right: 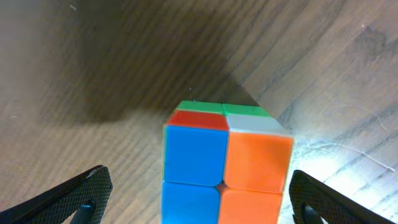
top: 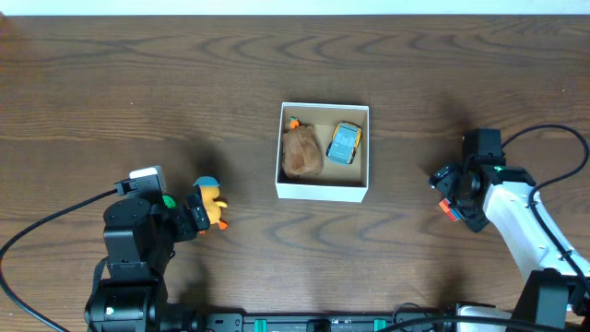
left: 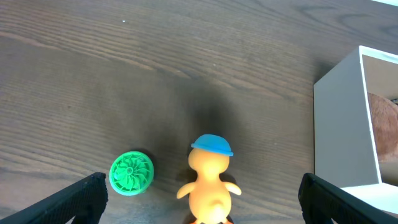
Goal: Pack container
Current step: 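Move the right gripper to the Rubik's cube and grasp it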
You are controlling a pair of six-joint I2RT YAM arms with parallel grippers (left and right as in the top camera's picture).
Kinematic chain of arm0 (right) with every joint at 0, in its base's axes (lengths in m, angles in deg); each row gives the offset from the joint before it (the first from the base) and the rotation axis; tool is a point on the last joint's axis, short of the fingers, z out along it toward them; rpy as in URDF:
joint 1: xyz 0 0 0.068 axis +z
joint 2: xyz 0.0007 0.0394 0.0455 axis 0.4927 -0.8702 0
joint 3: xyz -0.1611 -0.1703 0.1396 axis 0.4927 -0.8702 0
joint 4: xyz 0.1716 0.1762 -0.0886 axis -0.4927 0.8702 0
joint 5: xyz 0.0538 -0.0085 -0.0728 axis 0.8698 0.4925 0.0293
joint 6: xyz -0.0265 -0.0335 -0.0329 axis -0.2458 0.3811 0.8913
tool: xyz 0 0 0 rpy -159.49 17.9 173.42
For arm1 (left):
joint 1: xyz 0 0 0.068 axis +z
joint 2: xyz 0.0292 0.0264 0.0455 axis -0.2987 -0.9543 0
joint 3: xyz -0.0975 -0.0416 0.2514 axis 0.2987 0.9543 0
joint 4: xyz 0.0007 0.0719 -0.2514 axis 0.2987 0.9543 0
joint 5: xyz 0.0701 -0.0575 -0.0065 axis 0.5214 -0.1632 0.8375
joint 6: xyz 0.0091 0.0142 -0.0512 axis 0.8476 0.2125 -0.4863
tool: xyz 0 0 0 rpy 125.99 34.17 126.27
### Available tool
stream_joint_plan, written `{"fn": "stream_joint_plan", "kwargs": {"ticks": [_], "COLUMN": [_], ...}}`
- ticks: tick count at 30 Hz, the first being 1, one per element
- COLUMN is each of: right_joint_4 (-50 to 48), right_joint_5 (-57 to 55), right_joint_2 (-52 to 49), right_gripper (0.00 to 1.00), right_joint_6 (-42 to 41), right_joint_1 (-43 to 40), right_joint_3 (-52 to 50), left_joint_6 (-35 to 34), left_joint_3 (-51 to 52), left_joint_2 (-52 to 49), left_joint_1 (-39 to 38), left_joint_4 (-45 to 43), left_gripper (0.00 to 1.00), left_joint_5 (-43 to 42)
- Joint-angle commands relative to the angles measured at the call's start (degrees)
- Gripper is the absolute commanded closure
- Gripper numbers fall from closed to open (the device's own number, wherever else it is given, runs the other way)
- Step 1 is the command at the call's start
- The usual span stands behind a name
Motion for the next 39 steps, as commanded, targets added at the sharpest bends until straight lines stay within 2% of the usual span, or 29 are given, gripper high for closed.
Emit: {"fn": "stream_joint_plan", "kwargs": {"ticks": [1,10,21,31,39], "right_joint_4": [-1.2,-3.3,-3.2,-3.1,-3.4], "right_joint_5": [-1.4,-1.5,-1.4,-1.4,-1.5], "right_joint_2": [-0.4,-0.4,-0.4,-0.4,-0.4], "right_gripper": [0.07,0.09,0.33,0.45,0.62], "right_joint_6": [0.0,0.0,0.0,0.0,0.5], "right_joint_1": [-0.3,-0.3,-0.3,-0.3,-0.3], "right_joint_3": [-2.1,-2.7,-2.7,-2.7,-2.7], "left_joint_6": [-0.1,-0.1,-0.1,-0.1,-0.1], "left_joint_3": [-1.5,-1.5,-1.5,-1.5,-1.5], "left_joint_2": [0.0,0.0,0.0,0.0,0.0], "left_joint_1": [0.3,0.3,0.3,0.3,0.3], "left_joint_4": [0.2,0.2,0.2,0.2,0.2], "left_gripper": [0.02,0.02,0.02,0.02,0.02], "left_joint_5": [0.7,0.7,0.7,0.7,0.7]}}
